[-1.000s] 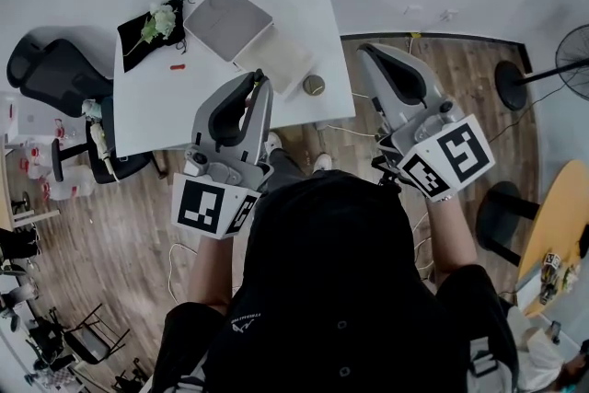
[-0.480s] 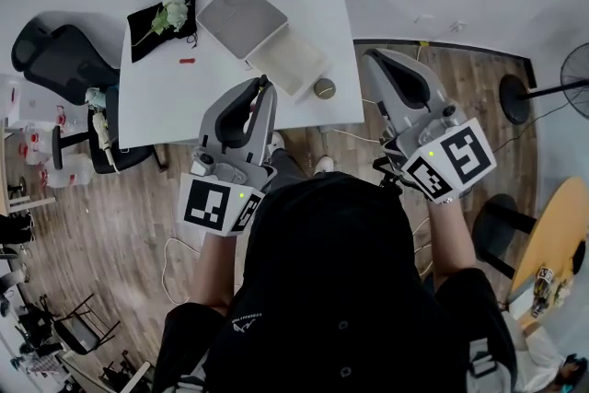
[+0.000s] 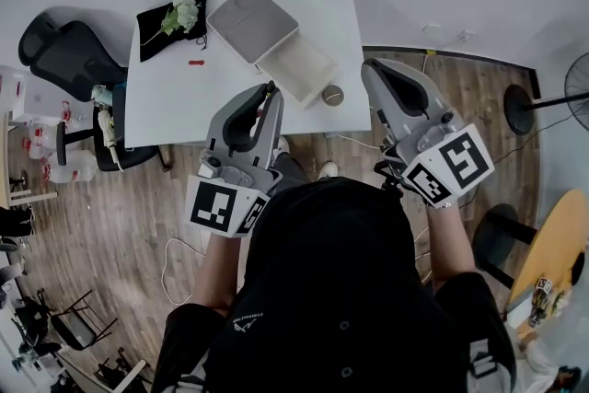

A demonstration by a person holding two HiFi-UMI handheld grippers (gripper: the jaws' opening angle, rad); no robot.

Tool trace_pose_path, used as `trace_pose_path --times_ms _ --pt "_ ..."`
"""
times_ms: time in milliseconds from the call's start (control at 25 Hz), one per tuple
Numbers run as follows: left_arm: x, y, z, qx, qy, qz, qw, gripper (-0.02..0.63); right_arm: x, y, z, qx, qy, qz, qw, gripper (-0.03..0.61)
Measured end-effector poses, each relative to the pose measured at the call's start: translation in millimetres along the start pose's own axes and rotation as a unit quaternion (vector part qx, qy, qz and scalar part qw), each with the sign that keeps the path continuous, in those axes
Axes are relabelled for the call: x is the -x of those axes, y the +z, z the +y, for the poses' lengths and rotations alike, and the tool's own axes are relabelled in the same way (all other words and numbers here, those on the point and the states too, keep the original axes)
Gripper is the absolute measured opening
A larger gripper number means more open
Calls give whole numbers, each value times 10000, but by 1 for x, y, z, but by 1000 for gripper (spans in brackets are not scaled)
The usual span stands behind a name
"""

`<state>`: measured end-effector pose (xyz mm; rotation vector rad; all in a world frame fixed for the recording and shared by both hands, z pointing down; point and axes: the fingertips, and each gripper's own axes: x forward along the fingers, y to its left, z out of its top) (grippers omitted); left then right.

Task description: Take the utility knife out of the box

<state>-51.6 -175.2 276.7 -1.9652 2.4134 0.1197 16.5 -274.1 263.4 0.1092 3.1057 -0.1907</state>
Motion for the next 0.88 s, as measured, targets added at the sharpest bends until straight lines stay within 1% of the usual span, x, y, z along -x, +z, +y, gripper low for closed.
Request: trace_pose_path --times_ms 400,600,880 --pt "1 -4 8 126 54 1 9999 43 -8 -10 5 -40 67 112 9999 5" --pt "-1 -7 10 152 66 -12 9999 43 -8 -14 0 -63 20 144 9999 5" --pt "-11 -1 -19 116 53 -27 9999 43 20 -7 -13 -62 -42 121 9999 5"
